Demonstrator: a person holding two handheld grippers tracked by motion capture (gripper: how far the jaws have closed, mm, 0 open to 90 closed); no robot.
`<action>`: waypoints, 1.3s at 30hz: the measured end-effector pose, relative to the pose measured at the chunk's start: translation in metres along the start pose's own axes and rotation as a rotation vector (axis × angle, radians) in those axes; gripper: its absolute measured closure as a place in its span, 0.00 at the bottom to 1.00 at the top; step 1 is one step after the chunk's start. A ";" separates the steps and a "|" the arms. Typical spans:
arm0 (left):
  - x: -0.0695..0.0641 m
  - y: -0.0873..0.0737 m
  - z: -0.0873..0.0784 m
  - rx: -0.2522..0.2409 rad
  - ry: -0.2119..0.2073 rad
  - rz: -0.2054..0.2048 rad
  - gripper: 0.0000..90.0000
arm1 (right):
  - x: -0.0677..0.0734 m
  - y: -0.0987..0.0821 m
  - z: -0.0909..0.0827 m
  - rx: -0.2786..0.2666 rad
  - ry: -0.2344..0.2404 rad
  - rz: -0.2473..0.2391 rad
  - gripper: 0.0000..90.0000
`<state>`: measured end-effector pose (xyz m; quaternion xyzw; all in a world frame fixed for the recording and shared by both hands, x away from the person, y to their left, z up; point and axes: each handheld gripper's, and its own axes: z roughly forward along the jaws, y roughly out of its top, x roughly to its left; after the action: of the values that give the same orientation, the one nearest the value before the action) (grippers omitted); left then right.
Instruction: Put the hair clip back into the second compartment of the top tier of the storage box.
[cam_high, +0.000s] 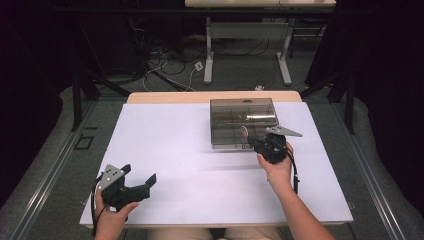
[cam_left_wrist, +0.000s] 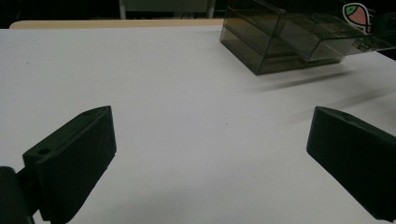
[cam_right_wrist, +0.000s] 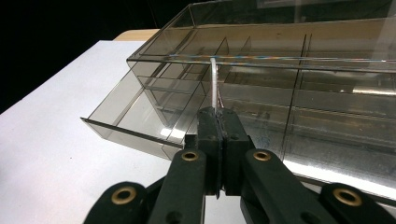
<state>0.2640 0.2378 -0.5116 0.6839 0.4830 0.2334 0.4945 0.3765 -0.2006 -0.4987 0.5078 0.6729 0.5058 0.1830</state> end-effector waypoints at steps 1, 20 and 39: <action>0.000 0.000 0.000 0.000 0.000 0.001 0.02 | 0.000 0.000 0.000 0.001 0.000 0.001 0.99; 0.000 0.000 0.001 -0.001 -0.003 0.002 0.02 | 0.001 0.001 0.000 0.007 0.008 0.000 0.82; 0.000 0.000 0.000 0.003 -0.002 0.007 0.02 | 0.006 0.006 -0.003 -0.008 -0.008 -0.020 0.47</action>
<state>0.2646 0.2376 -0.5115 0.6865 0.4803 0.2339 0.4932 0.3749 -0.1966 -0.4908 0.5023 0.6752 0.5047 0.1926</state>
